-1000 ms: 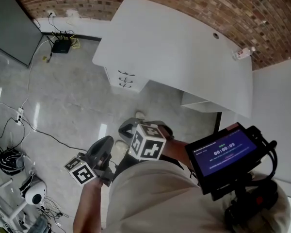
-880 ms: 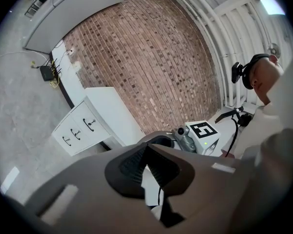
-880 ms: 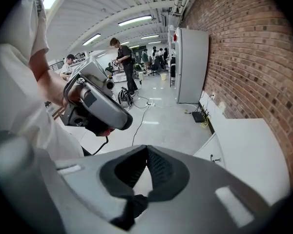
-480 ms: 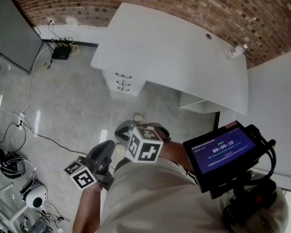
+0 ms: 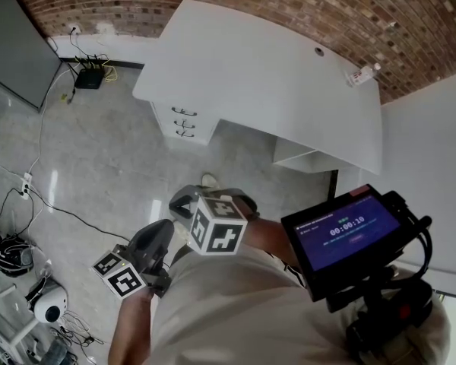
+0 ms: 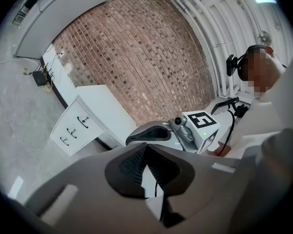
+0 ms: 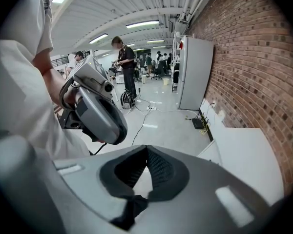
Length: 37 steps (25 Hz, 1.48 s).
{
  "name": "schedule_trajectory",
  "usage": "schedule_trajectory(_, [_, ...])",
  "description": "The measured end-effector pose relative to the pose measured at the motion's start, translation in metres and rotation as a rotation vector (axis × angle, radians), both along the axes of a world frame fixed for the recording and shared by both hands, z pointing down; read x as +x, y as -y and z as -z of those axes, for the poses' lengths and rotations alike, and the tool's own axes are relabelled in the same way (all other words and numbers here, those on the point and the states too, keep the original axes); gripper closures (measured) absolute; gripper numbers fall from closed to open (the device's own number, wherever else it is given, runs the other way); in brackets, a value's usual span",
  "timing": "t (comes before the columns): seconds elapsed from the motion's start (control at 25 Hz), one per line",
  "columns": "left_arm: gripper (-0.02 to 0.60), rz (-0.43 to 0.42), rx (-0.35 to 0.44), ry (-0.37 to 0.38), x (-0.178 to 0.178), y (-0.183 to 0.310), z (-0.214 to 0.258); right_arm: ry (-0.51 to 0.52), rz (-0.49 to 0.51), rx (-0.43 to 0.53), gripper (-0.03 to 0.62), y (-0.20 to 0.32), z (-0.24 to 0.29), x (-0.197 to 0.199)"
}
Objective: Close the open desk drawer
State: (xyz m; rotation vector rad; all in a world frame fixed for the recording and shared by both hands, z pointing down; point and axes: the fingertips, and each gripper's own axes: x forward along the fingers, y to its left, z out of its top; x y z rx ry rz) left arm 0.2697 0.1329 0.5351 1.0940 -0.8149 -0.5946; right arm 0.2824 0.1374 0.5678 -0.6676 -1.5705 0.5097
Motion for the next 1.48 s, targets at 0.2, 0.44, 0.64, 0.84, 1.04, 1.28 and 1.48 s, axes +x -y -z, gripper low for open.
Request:
schedule_trajectory(0.2, [0.577, -0.004, 0.011, -0.002, 0.008, 0.001, 0.012, 0.002, 0.004, 0.005, 0.591, 0.000, 0.009, 0.008])
schedule_trajectory(0.44, [0.577, -0.011, 0.008, 0.002, 0.016, 0.004, 0.009, 0.014, 0.018, 0.005, 0.591, 0.003, 0.009, 0.014])
schedule_trajectory(0.64, [0.577, -0.012, 0.003, 0.008, 0.021, 0.005, 0.007, 0.023, 0.029, 0.004, 0.591, 0.004, 0.008, 0.020])
schedule_trajectory(0.84, [0.577, -0.019, -0.008, 0.006, 0.021, 0.001, 0.006, 0.029, 0.030, 0.003, 0.591, 0.002, 0.009, 0.017])
schedule_trajectory(1.04, [0.577, -0.026, -0.012, -0.002, 0.027, 0.002, 0.002, 0.025, 0.027, 0.001, 0.591, 0.002, 0.007, 0.022])
schedule_trajectory(1.28, [0.577, -0.035, -0.013, -0.016, 0.031, 0.003, 0.000, 0.009, 0.016, 0.004, 0.591, 0.004, 0.007, 0.027])
schedule_trajectory(1.48, [0.577, -0.040, -0.015, -0.025, 0.034, 0.004, -0.004, 0.003, 0.011, 0.006, 0.591, 0.004, 0.005, 0.030])
